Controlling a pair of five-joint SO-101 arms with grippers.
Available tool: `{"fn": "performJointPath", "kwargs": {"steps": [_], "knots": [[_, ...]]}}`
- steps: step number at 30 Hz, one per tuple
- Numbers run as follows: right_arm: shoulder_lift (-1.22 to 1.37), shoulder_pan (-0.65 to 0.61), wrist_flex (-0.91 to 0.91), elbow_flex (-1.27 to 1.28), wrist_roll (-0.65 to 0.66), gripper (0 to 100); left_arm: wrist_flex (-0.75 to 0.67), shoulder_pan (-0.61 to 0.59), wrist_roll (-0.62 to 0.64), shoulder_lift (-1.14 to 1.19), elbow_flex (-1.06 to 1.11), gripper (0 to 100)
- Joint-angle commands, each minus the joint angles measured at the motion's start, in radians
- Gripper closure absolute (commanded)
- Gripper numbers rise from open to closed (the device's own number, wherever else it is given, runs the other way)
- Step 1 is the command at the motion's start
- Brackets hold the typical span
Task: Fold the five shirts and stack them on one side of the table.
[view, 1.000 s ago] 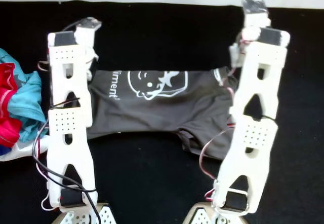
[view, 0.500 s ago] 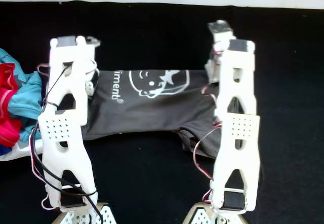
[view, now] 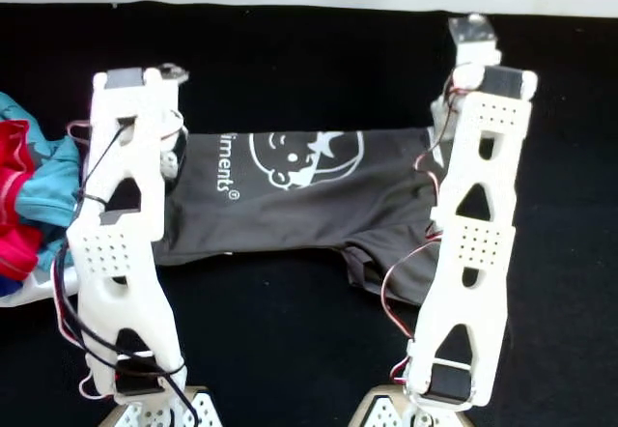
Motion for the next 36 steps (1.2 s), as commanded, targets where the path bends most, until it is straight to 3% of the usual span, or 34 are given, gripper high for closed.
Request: {"fn": "performJointPath", "kwargs": {"steps": [1,5,10,17,21,28,36], "knots": [[-0.104,0.027,0.025,-0.090,0.005,98.1,0.089,0.010,0.003,-0.163,-0.054,99],[-0.177,0.028,0.027,-0.067,0.005,98.1,0.127,0.004,0.003,-0.300,0.035,99],[-0.420,0.016,0.027,0.200,0.005,98.1,0.091,0.016,0.002,-0.487,0.371,99],[-0.865,-0.085,0.019,0.995,0.005,98.9,-0.405,0.015,0.000,-0.670,0.983,99],[-1.021,-0.134,-0.056,1.389,0.005,99.1,-0.701,0.013,0.000,-0.687,1.214,99],[-1.185,-0.134,-0.377,1.934,0.011,99.1,-0.875,0.013,0.002,-0.684,1.342,99],[-1.156,-0.025,-0.702,2.169,0.057,99.1,-0.879,-0.002,0.003,-0.687,1.353,99]]}}
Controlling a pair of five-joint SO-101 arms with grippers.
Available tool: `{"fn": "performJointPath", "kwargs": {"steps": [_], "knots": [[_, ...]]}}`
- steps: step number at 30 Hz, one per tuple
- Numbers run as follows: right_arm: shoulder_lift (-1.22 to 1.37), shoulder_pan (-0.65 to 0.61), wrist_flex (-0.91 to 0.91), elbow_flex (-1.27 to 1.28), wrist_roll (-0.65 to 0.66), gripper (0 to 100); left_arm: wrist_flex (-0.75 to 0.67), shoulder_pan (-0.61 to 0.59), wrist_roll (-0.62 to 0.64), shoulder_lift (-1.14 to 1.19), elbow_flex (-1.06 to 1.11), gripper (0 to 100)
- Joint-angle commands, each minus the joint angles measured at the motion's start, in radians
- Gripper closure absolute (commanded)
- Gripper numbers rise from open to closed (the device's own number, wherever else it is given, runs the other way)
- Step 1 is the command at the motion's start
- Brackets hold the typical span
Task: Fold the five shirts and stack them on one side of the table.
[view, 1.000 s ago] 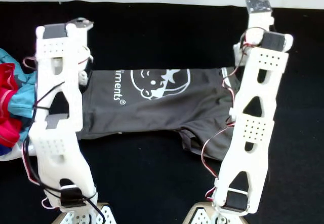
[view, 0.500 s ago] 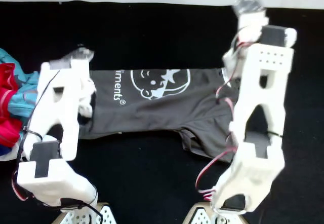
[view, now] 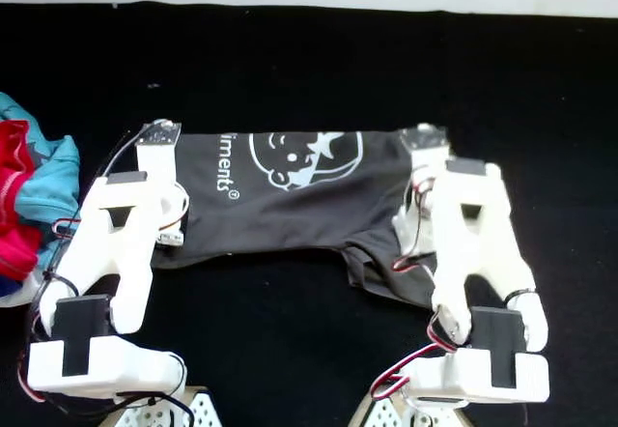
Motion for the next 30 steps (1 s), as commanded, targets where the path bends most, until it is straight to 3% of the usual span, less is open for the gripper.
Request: {"fn": "performJointPath", "kwargs": {"steps": [1,7,16,24,27,30], "knots": [[0.022,0.096,-0.108,0.027,0.078,99.1,-0.041,-0.027,0.005,-0.010,0.002,99],[0.059,0.254,-0.140,-0.045,0.161,99.1,-0.081,-0.077,0.114,-0.039,0.008,99],[0.007,0.262,-0.021,-0.231,0.158,99.1,-0.140,-0.045,0.110,-0.064,0.065,99],[-0.111,0.015,0.325,-0.166,0.098,99.1,-0.153,-0.044,0.110,-0.059,0.065,99],[-0.128,-0.071,0.269,-0.056,0.078,99.1,-0.153,-0.044,0.110,-0.059,0.065,99],[-0.128,-0.074,0.116,0.039,0.078,99.1,-0.153,-0.044,0.110,-0.058,0.064,99]]}}
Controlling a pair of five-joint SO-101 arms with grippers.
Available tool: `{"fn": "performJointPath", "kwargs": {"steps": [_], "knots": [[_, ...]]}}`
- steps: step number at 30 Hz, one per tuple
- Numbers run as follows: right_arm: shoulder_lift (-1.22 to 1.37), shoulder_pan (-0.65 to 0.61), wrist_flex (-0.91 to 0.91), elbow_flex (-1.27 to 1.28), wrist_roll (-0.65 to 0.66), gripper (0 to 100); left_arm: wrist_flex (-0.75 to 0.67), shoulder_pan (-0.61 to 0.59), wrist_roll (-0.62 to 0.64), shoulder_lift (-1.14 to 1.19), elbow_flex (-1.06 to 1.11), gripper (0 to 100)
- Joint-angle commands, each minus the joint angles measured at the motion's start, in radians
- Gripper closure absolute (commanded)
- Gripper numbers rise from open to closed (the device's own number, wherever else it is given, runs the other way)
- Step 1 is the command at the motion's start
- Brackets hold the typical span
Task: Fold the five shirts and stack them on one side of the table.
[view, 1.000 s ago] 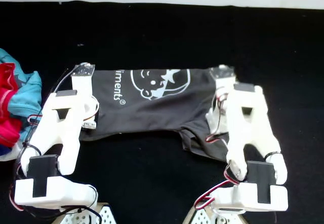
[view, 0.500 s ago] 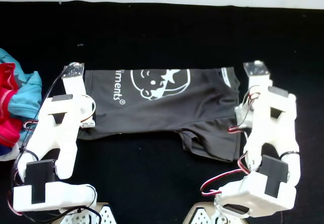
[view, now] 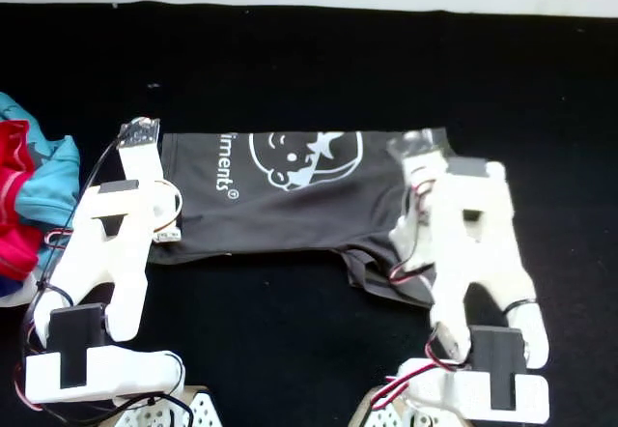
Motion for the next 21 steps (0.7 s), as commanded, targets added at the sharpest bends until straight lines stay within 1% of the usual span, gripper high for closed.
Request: {"fn": "performJointPath", "kwargs": {"steps": [1,4,8,11,14,17,19,21], "knots": [[-0.039,-0.004,-0.160,0.090,-0.014,99.1,-0.044,0.010,0.005,0.004,-0.001,99],[-0.039,0.053,-0.291,0.156,-0.003,99.1,-0.044,0.010,0.005,0.004,-0.001,99],[-0.038,0.177,-0.421,0.186,0.143,99.1,-0.044,0.010,0.005,0.004,-0.001,99],[-0.038,0.268,-0.479,0.179,0.216,99.1,-0.044,0.010,0.005,0.004,-0.001,99],[-0.039,0.321,-0.496,0.176,0.256,99.1,-0.046,0.010,0.005,0.004,-0.001,99],[-0.048,0.344,-0.496,0.174,0.292,99.1,-0.046,0.010,0.005,0.004,-0.001,99],[-0.051,0.354,-0.478,0.145,0.290,99.1,-0.046,0.010,0.005,0.004,-0.001,99],[-0.051,0.354,-0.407,0.082,0.253,99.1,-0.046,0.010,0.005,0.004,-0.001,99]]}}
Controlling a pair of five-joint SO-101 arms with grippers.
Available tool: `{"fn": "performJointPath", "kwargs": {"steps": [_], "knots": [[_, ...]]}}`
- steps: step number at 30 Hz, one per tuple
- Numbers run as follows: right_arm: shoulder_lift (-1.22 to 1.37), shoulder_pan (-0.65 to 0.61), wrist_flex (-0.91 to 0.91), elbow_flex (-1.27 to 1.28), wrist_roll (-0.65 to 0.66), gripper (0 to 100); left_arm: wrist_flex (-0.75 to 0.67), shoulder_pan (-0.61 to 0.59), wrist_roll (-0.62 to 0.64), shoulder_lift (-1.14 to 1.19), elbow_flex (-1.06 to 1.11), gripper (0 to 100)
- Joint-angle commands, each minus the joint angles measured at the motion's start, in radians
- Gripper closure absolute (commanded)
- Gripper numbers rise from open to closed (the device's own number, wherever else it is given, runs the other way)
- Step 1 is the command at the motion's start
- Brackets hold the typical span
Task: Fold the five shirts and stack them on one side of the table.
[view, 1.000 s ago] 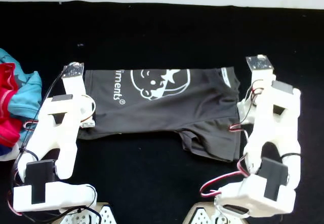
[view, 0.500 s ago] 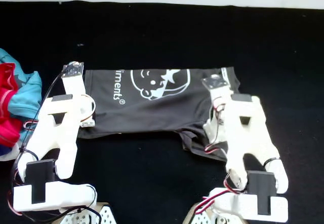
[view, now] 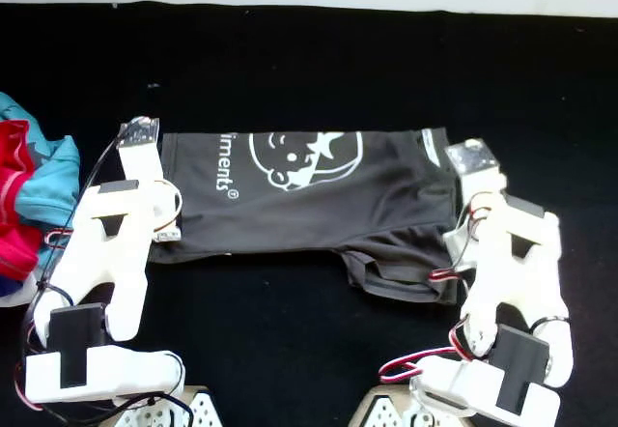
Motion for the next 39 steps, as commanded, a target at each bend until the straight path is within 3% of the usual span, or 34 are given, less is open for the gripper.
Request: {"fn": "performJointPath", "kwargs": {"steps": [1,4,8,13,23,26,39], "knots": [[-0.048,0.013,0.099,-0.119,-0.055,99.1,-0.040,0.010,0.005,0.004,-0.001,99],[-0.036,-0.022,0.179,-0.214,-0.212,97.7,-0.040,0.010,0.005,0.005,-0.001,99],[-0.033,-0.114,0.214,-0.245,-0.311,86.5,-0.040,0.010,0.005,0.005,-0.001,99],[0.039,-0.185,0.226,-0.252,-0.315,85.1,-0.040,0.010,0.005,0.005,-0.001,99],[0.349,-0.077,0.200,-0.443,-0.316,87.8,-0.040,0.010,0.005,0.005,-0.001,99],[0.360,-0.067,0.199,-0.489,-0.316,99.8,-0.040,0.010,0.005,0.005,-0.001,99],[0.358,-0.039,0.262,-0.631,-0.310,99.3,-0.040,0.010,0.005,0.005,-0.001,99]]}}
